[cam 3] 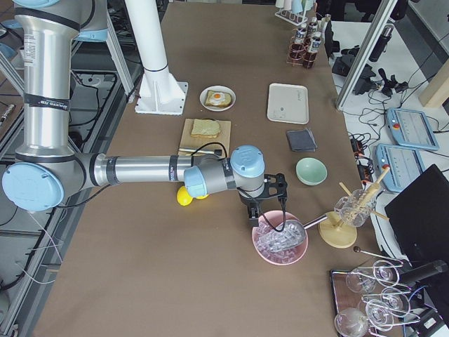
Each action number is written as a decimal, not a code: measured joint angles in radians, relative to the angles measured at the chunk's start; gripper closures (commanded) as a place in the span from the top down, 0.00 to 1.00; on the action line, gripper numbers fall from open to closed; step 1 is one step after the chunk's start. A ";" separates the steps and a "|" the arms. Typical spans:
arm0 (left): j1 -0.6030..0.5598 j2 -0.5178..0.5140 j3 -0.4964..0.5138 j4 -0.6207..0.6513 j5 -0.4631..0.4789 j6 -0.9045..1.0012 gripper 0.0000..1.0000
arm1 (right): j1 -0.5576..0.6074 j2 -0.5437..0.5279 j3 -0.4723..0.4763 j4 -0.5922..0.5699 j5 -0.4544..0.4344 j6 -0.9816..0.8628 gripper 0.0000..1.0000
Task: Make sandwich and place on tray
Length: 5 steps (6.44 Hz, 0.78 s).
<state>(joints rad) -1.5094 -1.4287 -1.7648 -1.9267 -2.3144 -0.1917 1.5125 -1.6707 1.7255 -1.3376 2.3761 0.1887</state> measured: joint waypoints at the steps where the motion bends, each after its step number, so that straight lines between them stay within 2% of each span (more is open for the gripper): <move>1: 0.000 0.000 0.000 0.000 -0.002 0.000 0.98 | 0.000 0.000 0.000 0.000 0.000 0.000 1.00; 5: 0.000 0.001 -0.003 0.000 -0.003 0.000 0.98 | 0.000 -0.001 0.000 0.001 0.002 -0.011 1.00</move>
<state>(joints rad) -1.5094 -1.4282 -1.7678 -1.9271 -2.3178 -0.1918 1.5125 -1.6718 1.7253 -1.3369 2.3780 0.1781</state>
